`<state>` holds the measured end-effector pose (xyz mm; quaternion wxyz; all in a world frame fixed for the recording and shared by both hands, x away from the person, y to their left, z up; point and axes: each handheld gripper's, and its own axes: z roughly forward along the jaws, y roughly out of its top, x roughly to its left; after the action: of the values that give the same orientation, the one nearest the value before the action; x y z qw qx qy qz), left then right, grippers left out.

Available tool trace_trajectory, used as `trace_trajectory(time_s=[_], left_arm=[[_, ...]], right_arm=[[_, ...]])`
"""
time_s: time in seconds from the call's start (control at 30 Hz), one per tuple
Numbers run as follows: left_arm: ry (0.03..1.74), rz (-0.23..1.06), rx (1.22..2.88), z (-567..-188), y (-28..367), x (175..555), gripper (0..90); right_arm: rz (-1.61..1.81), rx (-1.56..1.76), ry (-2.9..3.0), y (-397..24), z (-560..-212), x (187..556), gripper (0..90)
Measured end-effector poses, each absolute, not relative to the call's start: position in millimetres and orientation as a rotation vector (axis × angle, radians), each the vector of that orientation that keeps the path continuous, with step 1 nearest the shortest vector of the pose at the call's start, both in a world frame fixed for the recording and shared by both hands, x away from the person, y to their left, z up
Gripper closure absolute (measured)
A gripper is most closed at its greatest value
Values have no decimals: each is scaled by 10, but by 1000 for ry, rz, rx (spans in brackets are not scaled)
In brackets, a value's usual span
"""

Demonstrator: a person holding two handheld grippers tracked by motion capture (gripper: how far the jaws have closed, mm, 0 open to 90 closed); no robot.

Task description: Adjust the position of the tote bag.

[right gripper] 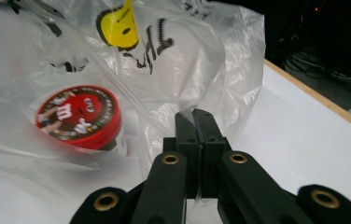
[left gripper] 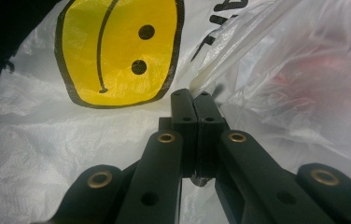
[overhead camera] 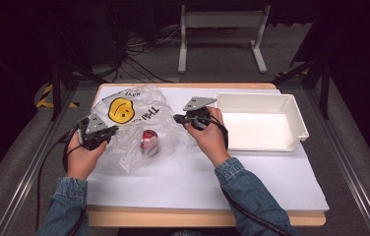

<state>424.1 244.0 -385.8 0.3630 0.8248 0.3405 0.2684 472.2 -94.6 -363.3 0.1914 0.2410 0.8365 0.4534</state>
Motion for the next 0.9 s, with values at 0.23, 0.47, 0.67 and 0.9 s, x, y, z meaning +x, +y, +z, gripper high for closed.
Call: trace_trajectory(time_s=[0.23, 0.47, 0.67, 0.9], left_arm=[[900, 663, 2148, -3972, 2443, 4335, 891], [907, 642, 2216, -4090, 2398, 4399, 887], [911, 594, 2285, -4221, 2368, 4440, 888], [896, 561, 2345, -4296, 2334, 4445, 889]], right_arm=[[1181, 721, 2378, -845, -3787, 4865, 898], [1079, 735, 2417, -785, -3924, 4974, 898], [1004, 752, 2457, -752, -4047, 5026, 897], [934, 755, 2494, -731, -4123, 5018, 895]])
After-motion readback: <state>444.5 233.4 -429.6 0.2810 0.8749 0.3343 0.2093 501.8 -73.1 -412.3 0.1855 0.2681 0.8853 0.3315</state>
